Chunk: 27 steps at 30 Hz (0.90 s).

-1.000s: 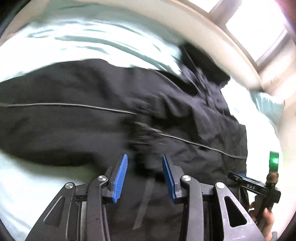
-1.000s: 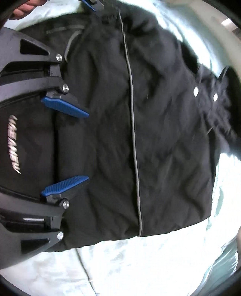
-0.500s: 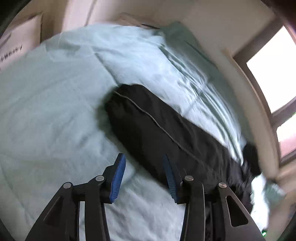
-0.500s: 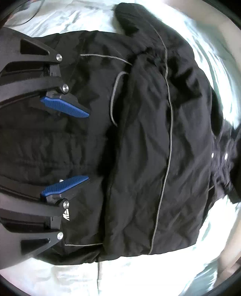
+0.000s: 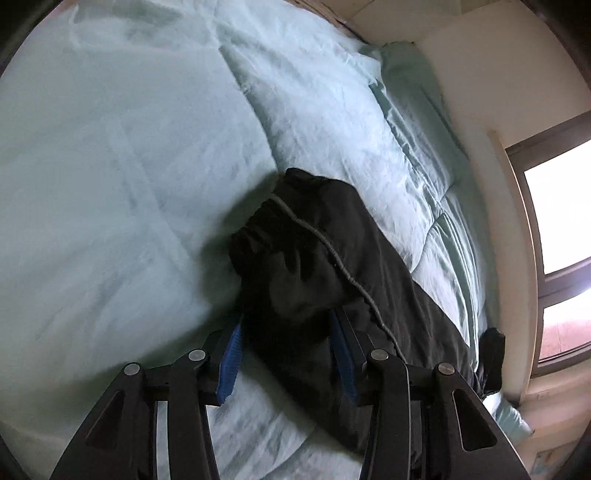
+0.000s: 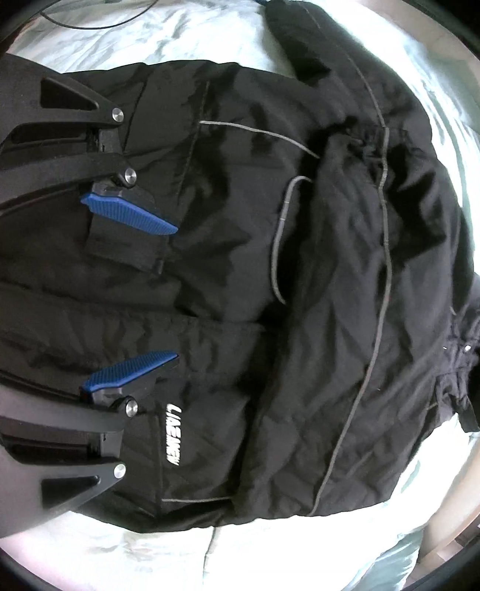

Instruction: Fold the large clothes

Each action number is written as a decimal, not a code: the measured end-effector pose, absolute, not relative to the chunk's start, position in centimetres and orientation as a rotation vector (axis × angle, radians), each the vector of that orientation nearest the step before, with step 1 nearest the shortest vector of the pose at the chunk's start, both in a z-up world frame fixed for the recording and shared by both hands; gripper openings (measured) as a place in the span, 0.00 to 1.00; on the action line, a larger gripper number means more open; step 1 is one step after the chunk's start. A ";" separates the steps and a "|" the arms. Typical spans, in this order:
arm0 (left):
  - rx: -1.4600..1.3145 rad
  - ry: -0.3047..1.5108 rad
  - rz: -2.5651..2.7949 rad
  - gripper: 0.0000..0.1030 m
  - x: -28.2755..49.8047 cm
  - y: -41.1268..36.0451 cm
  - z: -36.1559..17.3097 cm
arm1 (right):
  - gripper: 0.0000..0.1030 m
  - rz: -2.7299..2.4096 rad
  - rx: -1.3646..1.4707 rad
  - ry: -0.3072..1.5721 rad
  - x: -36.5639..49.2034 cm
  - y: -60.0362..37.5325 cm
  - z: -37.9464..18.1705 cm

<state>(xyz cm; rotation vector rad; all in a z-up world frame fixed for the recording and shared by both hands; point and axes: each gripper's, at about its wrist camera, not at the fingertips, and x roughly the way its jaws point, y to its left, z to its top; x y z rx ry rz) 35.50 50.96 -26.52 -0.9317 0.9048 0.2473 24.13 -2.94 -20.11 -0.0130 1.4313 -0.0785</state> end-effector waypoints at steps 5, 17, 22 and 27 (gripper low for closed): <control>-0.798 0.865 0.269 0.15 35.7 49.2 -24.2 | 0.65 -0.061 -0.016 1.442 23.9 -1.6 -20.6; -0.414 0.716 0.090 0.13 35.4 36.7 -11.5 | 0.65 -0.003 0.061 1.407 24.6 -2.9 -19.8; -0.299 0.686 -0.019 0.12 35.6 27.9 -8.3 | 0.65 0.014 0.099 1.378 23.9 -5.2 -18.4; -0.220 0.709 -0.166 0.12 36.1 18.2 -7.7 | 0.65 0.008 0.120 1.347 22.0 -7.4 -17.0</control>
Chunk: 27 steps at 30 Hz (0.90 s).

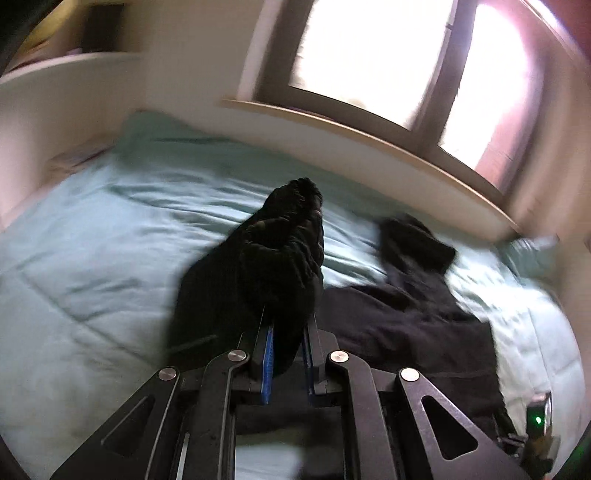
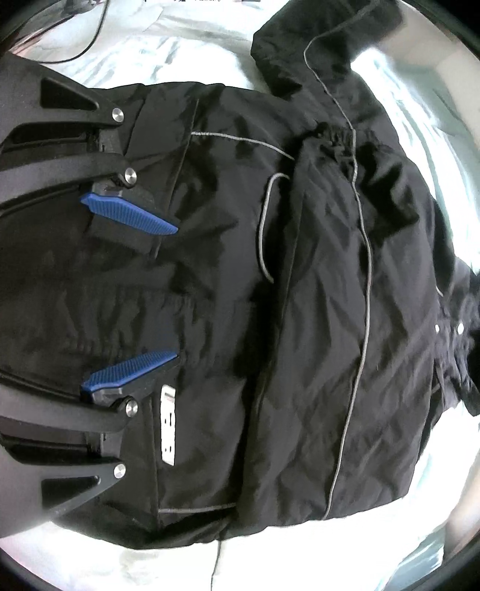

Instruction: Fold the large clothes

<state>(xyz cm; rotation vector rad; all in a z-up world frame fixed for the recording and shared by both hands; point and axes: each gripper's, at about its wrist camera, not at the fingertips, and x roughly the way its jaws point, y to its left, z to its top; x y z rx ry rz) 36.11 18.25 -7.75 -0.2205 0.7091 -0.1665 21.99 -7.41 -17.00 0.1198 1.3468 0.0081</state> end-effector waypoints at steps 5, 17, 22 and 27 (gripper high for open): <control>-0.155 0.759 -0.322 0.12 36.0 8.0 -8.9 | 0.65 -0.017 0.104 1.308 21.5 -12.6 -16.4; -0.012 1.024 -0.523 0.12 37.8 -9.7 -20.1 | 0.65 -0.080 0.147 1.294 23.7 -22.0 -18.9; -0.061 1.159 -0.546 0.15 38.4 -10.3 -24.1 | 0.65 -0.049 0.152 1.299 24.8 -23.3 -19.6; -0.368 1.252 -0.738 0.48 38.4 -7.8 -24.3 | 0.66 0.040 0.219 1.257 26.9 -23.7 -18.5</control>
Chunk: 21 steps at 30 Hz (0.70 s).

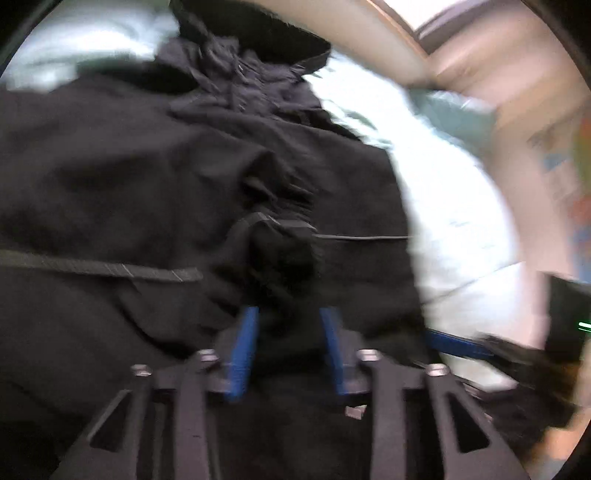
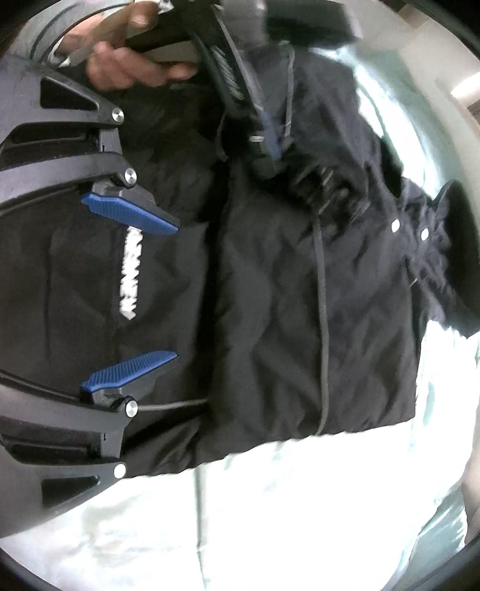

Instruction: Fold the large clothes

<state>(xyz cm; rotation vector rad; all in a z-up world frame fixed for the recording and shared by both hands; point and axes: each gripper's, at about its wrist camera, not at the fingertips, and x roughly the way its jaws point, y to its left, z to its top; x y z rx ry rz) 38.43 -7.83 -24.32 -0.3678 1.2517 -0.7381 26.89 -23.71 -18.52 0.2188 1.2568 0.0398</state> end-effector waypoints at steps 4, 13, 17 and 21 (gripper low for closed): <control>-0.432 1.238 -0.716 0.50 36.9 -4.9 -23.2 | 0.67 0.130 0.298 1.205 29.3 -23.4 -17.9; -0.286 1.167 -0.519 0.50 33.9 2.4 -18.6 | 0.69 0.254 0.498 1.230 36.6 -19.7 -21.8; -0.293 1.127 -0.456 0.50 34.2 5.5 -17.4 | 0.58 0.271 0.600 1.216 38.4 -19.0 -23.6; -0.266 1.095 -0.369 0.50 35.5 7.0 -16.8 | 0.36 0.245 0.520 1.151 38.2 -17.9 -21.7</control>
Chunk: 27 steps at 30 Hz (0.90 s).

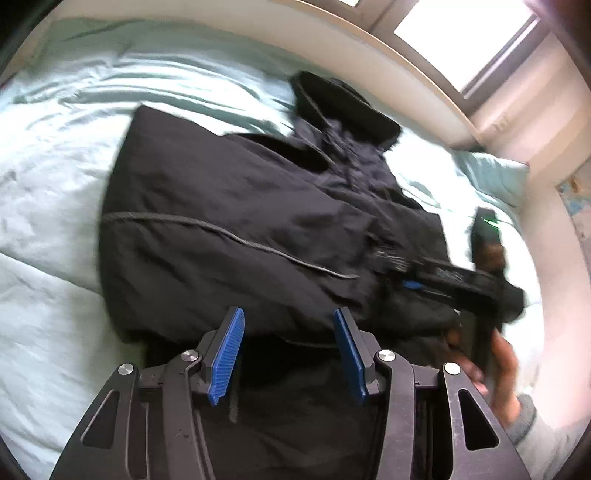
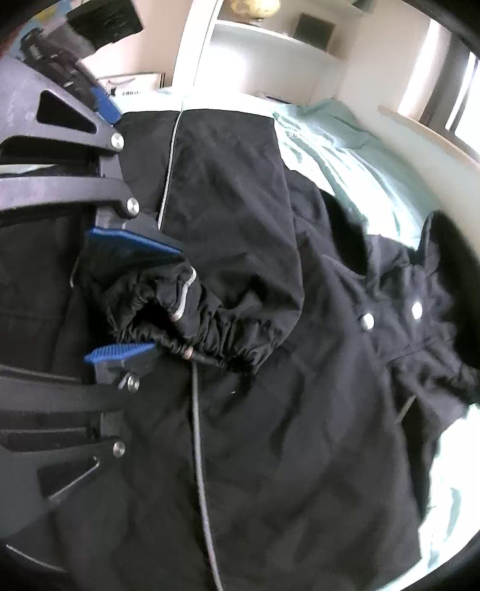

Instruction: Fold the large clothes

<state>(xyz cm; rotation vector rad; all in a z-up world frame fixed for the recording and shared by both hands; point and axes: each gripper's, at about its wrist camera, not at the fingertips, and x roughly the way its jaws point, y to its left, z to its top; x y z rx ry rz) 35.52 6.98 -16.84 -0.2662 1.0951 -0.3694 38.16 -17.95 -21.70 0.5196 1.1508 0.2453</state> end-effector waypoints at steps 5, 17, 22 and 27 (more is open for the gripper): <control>-0.237 1.040 -0.311 0.50 37.5 7.6 -15.8 | 0.31 0.050 0.235 0.977 35.1 -18.8 -14.4; -0.045 1.245 -0.340 0.50 44.6 -1.1 -25.0 | 0.32 -0.184 0.157 1.143 35.8 -29.8 -20.5; 0.091 1.218 -0.338 0.50 44.1 -2.3 -25.0 | 0.37 -0.162 0.180 1.179 36.4 -30.4 -23.8; 0.051 1.104 -0.404 0.50 42.8 -1.7 -19.5 | 0.50 -0.143 0.183 1.125 34.9 -30.9 -18.2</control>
